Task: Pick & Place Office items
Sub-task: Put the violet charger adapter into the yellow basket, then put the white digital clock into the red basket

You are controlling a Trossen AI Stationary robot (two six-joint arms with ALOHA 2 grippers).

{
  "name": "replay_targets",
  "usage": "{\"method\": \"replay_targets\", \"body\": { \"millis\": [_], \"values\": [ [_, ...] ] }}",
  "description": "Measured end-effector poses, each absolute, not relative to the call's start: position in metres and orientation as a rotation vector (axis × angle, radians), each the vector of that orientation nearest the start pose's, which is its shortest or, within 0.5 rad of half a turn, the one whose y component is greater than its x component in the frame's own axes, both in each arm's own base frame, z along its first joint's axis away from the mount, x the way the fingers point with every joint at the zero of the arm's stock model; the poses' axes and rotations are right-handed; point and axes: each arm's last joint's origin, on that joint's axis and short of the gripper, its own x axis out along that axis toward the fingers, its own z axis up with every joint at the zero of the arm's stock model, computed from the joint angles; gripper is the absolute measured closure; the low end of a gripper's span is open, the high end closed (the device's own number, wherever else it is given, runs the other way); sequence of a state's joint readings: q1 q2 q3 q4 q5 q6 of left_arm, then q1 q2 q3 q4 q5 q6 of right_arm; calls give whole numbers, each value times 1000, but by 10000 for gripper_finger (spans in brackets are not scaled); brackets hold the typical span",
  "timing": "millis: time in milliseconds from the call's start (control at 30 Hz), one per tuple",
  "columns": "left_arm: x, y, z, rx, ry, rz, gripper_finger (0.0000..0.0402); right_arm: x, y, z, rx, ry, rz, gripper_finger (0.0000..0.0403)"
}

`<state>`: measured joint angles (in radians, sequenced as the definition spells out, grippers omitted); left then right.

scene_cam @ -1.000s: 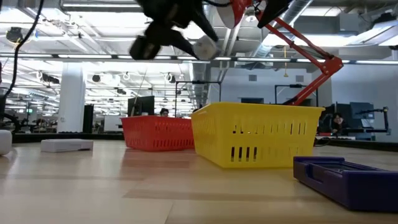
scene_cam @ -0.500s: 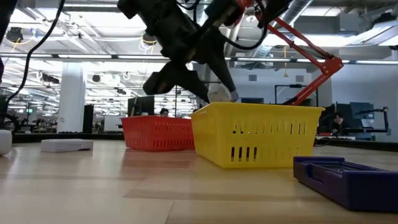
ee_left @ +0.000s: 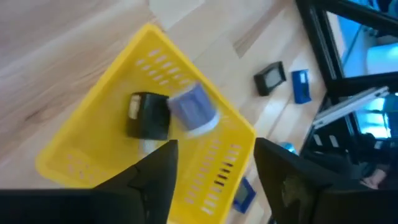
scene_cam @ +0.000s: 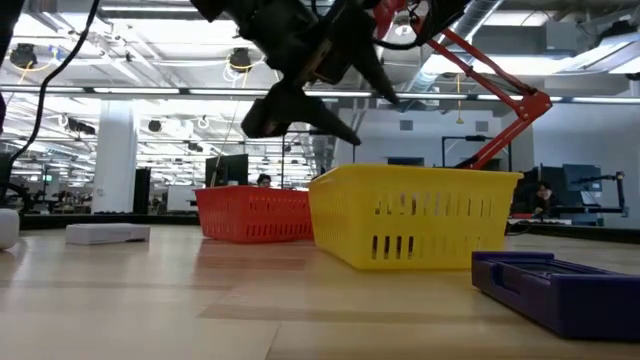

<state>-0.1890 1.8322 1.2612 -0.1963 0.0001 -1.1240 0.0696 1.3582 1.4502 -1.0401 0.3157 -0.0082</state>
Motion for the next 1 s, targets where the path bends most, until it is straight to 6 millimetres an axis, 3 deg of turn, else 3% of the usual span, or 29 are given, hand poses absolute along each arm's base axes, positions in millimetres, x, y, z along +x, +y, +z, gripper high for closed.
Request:
{"method": "replay_targets", "body": {
  "millis": [167, 333, 533, 700, 867, 1000],
  "values": [
    [385, -74, 220, -978, 761, 242, 156, 258, 9, 366, -200, 939, -217, 187],
    [365, -76, 257, -965, 715, 211, 146, 257, 14, 366, -235, 946, -184, 187],
    [310, -76, 302, -845, 739, 308, 160, 257, 19, 366, -246, 944, -165, 187],
    [263, -73, 324, -840, 785, 409, 170, 259, 19, 367, -222, 918, -175, 187],
    [229, -71, 325, -827, 880, 581, 171, 262, 19, 370, -210, 877, -184, 187],
    [217, -72, 301, -811, 962, 680, 170, 265, 18, 372, -202, 844, -189, 187]
  ]
}}
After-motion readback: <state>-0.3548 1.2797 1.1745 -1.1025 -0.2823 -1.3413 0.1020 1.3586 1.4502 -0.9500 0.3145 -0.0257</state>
